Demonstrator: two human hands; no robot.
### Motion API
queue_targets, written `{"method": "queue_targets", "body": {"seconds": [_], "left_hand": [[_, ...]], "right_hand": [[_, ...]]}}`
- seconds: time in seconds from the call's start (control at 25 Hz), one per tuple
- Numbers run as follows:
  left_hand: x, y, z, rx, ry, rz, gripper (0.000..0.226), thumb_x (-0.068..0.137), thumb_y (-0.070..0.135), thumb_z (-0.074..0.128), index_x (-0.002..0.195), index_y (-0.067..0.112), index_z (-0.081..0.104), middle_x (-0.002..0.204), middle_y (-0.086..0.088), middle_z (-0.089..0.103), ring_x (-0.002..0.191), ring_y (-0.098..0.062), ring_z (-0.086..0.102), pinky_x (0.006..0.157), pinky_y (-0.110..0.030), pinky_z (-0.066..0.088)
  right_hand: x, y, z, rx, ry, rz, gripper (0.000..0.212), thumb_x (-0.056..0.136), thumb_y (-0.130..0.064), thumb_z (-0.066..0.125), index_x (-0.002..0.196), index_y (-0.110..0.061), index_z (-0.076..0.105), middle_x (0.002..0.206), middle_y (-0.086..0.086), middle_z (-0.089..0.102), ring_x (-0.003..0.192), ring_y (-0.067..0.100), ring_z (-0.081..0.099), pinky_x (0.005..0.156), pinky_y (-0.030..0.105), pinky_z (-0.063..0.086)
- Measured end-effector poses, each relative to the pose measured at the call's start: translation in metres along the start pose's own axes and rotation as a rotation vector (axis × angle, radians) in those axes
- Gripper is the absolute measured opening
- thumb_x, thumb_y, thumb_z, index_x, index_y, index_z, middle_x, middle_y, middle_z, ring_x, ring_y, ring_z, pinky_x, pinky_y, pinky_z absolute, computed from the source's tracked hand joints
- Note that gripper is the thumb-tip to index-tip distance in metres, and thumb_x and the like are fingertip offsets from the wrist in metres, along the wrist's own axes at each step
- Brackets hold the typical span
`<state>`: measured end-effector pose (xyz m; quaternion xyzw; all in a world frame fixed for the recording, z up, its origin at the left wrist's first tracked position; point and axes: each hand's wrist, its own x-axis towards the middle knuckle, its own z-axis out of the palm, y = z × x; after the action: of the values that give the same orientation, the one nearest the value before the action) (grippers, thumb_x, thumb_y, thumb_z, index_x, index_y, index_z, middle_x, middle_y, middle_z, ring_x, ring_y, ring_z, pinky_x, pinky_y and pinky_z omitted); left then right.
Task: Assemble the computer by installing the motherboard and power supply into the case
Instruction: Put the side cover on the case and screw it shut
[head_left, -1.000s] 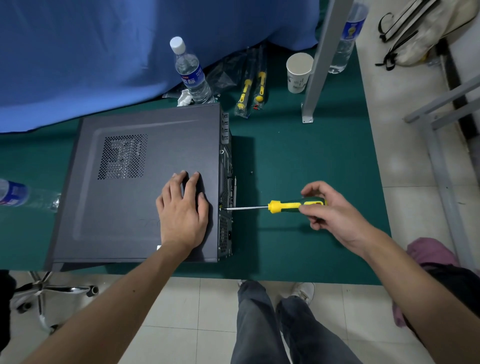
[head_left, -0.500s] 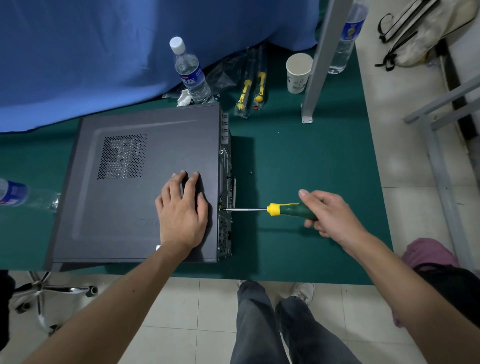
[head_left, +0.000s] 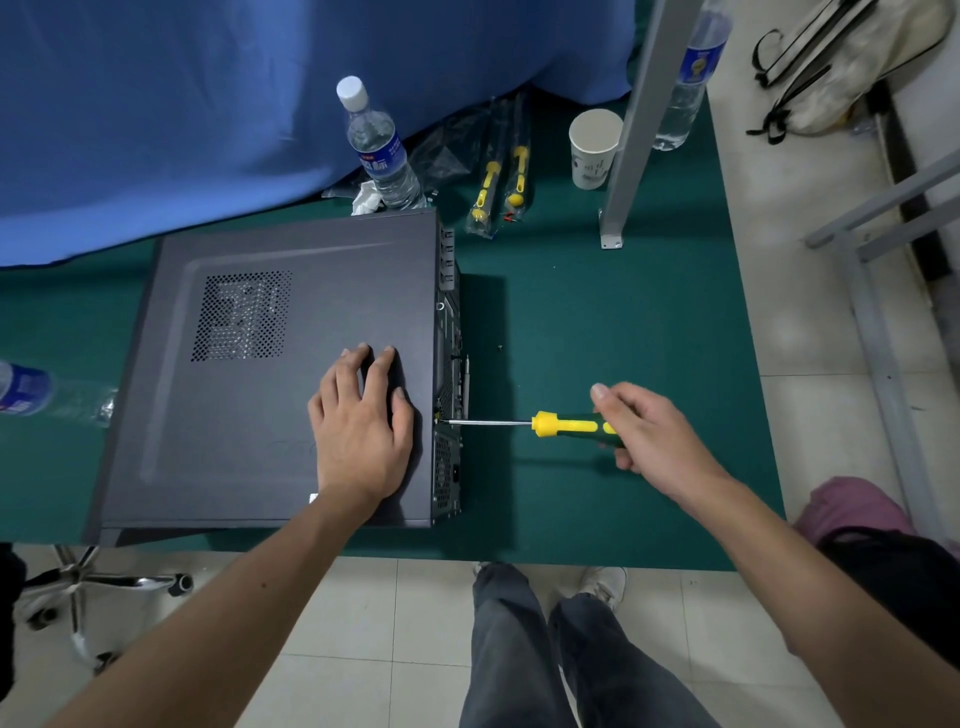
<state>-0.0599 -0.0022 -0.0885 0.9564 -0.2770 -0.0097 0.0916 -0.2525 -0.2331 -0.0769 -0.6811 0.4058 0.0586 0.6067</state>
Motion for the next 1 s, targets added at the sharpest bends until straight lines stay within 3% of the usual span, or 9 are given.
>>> {"method": "queue_targets", "body": {"seconds": [0.08, 0.16, 0.36, 0.48, 0.56, 0.64, 0.76, 0.88, 1.0], "left_hand": [[0.001, 0.001, 0.0, -0.002, 0.001, 0.001, 0.049, 0.096, 0.037, 0.033, 0.141, 0.022, 0.044, 0.147, -0.01, 0.04, 0.138, -0.029, 0.032, 0.107, -0.049, 0.03], [0.001, 0.002, 0.0, -0.001, 0.0, 0.002, 0.049, 0.096, 0.038, 0.034, 0.142, 0.022, 0.044, 0.147, -0.01, 0.04, 0.138, -0.029, 0.032, 0.107, -0.049, 0.03], [0.0, 0.0, 0.0, 0.003, -0.002, 0.0, 0.049, 0.096, 0.038, 0.034, 0.142, 0.023, 0.044, 0.147, -0.009, 0.04, 0.137, -0.029, 0.033, 0.107, -0.049, 0.031], [0.0, 0.001, 0.0, -0.002, 0.003, 0.002, 0.049, 0.096, 0.037, 0.034, 0.142, 0.023, 0.044, 0.147, -0.009, 0.04, 0.137, -0.029, 0.033, 0.107, -0.049, 0.031], [0.0, 0.001, 0.0, -0.003, 0.008, 0.004, 0.049, 0.096, 0.036, 0.036, 0.142, 0.022, 0.045, 0.146, -0.01, 0.041, 0.137, -0.029, 0.033, 0.106, -0.049, 0.031], [0.001, 0.001, 0.0, -0.003, 0.013, 0.005, 0.048, 0.096, 0.036, 0.036, 0.141, 0.022, 0.045, 0.146, -0.01, 0.041, 0.137, -0.029, 0.034, 0.106, -0.049, 0.031], [0.001, 0.001, 0.001, -0.005, 0.015, 0.008, 0.049, 0.096, 0.036, 0.036, 0.141, 0.021, 0.045, 0.146, -0.01, 0.041, 0.136, -0.029, 0.034, 0.105, -0.049, 0.031], [0.0, 0.0, 0.001, -0.003, 0.019, 0.008, 0.049, 0.095, 0.036, 0.036, 0.141, 0.021, 0.046, 0.145, -0.01, 0.042, 0.136, -0.029, 0.034, 0.105, -0.049, 0.032], [0.0, -0.001, 0.002, 0.004, 0.022, 0.009, 0.048, 0.096, 0.036, 0.036, 0.141, 0.022, 0.045, 0.145, -0.01, 0.042, 0.136, -0.029, 0.034, 0.105, -0.049, 0.032]], "right_hand": [[0.0, 0.002, -0.007, 0.184, -0.098, -0.013, 0.004, 0.093, -0.025, 0.064, 0.093, -0.026, 0.06, 0.095, -0.004, 0.057, 0.059, 0.01, 0.052, 0.057, 0.026, 0.045], [-0.002, 0.003, -0.011, 0.307, -0.119, -0.058, 0.016, 0.089, -0.011, 0.069, 0.093, -0.025, 0.061, 0.089, -0.003, 0.059, 0.06, 0.012, 0.051, 0.058, 0.028, 0.046], [0.0, 0.0, 0.0, -0.038, 0.055, -0.007, 0.037, 0.093, -0.055, 0.054, 0.08, -0.022, 0.063, 0.069, -0.002, 0.066, 0.049, 0.009, 0.055, 0.057, 0.03, 0.045], [0.0, -0.002, -0.002, 0.2, 0.011, -0.063, 0.004, 0.092, -0.024, 0.065, 0.095, -0.027, 0.064, 0.101, -0.002, 0.058, 0.056, 0.01, 0.052, 0.059, 0.029, 0.044], [-0.002, 0.001, -0.002, 0.29, -0.017, -0.117, 0.021, 0.088, -0.01, 0.07, 0.095, -0.029, 0.062, 0.092, -0.002, 0.057, 0.056, 0.016, 0.045, 0.054, 0.029, 0.041], [-0.002, -0.001, -0.001, 0.234, 0.021, -0.099, 0.01, 0.089, -0.027, 0.071, 0.086, -0.028, 0.062, 0.066, -0.002, 0.054, 0.052, 0.018, 0.042, 0.046, 0.027, 0.035], [0.0, 0.001, 0.0, 0.014, 0.047, 0.001, 0.037, 0.088, -0.06, 0.06, 0.081, -0.023, 0.064, 0.058, -0.003, 0.057, 0.045, 0.012, 0.048, 0.045, 0.024, 0.038], [0.002, 0.001, -0.003, 0.255, -0.032, -0.024, 0.003, 0.093, -0.025, 0.066, 0.092, -0.022, 0.067, 0.079, 0.001, 0.053, 0.054, 0.012, 0.046, 0.047, 0.023, 0.039], [0.002, -0.001, -0.003, 0.436, -0.047, -0.064, 0.012, 0.09, -0.009, 0.067, 0.088, -0.02, 0.062, 0.084, -0.003, 0.055, 0.049, 0.014, 0.034, 0.041, 0.024, 0.03]]}}
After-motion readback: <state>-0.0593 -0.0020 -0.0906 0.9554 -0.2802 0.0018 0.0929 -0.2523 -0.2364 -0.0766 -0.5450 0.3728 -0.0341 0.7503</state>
